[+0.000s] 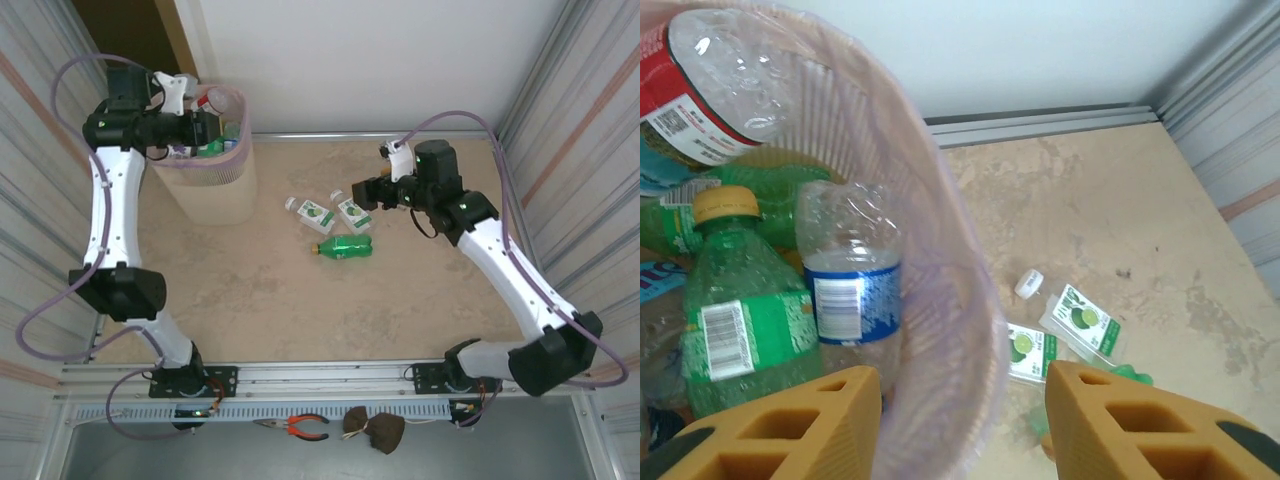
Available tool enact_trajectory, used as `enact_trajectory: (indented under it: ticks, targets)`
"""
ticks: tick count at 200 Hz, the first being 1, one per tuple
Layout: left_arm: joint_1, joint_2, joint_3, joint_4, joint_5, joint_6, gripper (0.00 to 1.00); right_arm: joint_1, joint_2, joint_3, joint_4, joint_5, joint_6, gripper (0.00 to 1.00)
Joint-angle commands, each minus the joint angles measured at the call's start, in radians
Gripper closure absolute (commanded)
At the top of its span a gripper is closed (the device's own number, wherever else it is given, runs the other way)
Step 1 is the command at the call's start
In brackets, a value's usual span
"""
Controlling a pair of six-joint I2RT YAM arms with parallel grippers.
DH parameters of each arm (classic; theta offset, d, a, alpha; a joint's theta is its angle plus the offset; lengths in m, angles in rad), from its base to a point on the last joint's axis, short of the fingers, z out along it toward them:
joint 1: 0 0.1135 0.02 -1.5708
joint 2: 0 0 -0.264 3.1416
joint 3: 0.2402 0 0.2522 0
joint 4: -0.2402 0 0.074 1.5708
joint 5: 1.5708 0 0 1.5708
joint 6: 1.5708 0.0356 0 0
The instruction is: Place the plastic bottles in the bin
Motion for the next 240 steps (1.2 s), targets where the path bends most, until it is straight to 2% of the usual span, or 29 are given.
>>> enact_trajectory:
  ticks: [1, 28, 52, 131, 156, 240]
  targets:
    - [0.002, -0.081, -0.08, 0.027, 0.048, -0.014, 0.51, -0.023, 0.075, 0.039, -0.089, 0.012, -0.13, 0.17]
    - [-0.001, -0.178, -0.198, 0.078, 0.064, -0.039, 0.51, -0.046, 0.2, 0.069, -0.144, -0.026, -0.235, 0.18]
    - [-0.016, -0.252, -0.289, 0.125, 0.07, -0.064, 0.49, -0.053, 0.333, 0.127, -0.204, -0.009, -0.28, 0.19]
    - [-0.076, -0.357, -0.438, 0.187, 0.069, -0.101, 0.47, -0.039, 0.682, 0.306, -0.305, 0.139, -0.311, 0.16]
    - [-0.086, -0.365, -0.452, 0.182, 0.063, -0.097, 0.47, -0.019, 0.759, 0.357, -0.332, 0.186, -0.32, 0.15]
    - [-0.089, -0.401, -0.52, 0.215, 0.063, -0.115, 0.46, -0.006, 0.884, 0.437, -0.347, 0.182, -0.294, 0.19]
